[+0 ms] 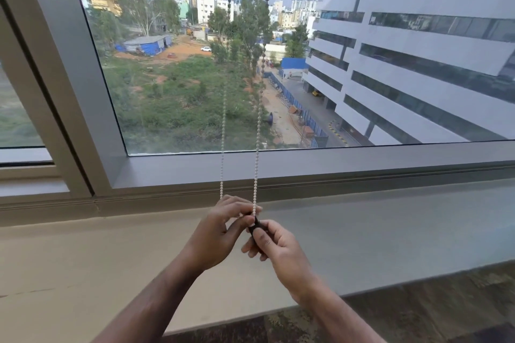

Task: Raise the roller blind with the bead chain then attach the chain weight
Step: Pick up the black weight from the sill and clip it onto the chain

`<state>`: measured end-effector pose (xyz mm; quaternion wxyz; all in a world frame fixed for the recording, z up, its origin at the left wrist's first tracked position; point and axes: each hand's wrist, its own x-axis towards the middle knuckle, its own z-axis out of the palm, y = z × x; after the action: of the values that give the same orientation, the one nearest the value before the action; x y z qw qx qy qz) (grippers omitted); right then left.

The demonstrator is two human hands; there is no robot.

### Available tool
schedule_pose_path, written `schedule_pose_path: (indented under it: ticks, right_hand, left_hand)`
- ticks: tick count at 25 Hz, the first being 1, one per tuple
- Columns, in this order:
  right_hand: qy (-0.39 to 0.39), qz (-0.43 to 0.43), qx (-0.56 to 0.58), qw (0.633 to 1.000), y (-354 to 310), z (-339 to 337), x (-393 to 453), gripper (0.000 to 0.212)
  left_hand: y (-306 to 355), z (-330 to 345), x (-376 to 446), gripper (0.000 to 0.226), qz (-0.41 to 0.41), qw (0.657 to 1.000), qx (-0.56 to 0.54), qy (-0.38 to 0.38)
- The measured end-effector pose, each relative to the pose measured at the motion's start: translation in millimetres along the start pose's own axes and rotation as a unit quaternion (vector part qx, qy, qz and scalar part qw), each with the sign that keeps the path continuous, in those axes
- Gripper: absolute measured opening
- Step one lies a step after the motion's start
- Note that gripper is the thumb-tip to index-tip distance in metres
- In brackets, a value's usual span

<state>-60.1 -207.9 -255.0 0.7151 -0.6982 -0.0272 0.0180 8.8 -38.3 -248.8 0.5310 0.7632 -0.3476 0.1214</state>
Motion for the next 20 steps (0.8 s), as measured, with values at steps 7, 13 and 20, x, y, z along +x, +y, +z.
schedule_pose_path:
  ticks: [7,13,20]
  right_hand:
    - [0.006,-0.006,-0.117,0.993,22,13,25,0.013]
    - [0.029,-0.03,-0.189,0.981,33,24,41,0.013]
    - [0.022,-0.053,-0.273,0.96,16,24,65,0.016]
  left_hand:
    - [-27,12,-26,0.026,0.046,0.991,0.108,0.057]
    - [-31,10,-23,0.043,-0.02,0.991,0.068,0.113]
    - [-26,-14,-7,0.058,-0.128,0.989,-0.031,0.072]
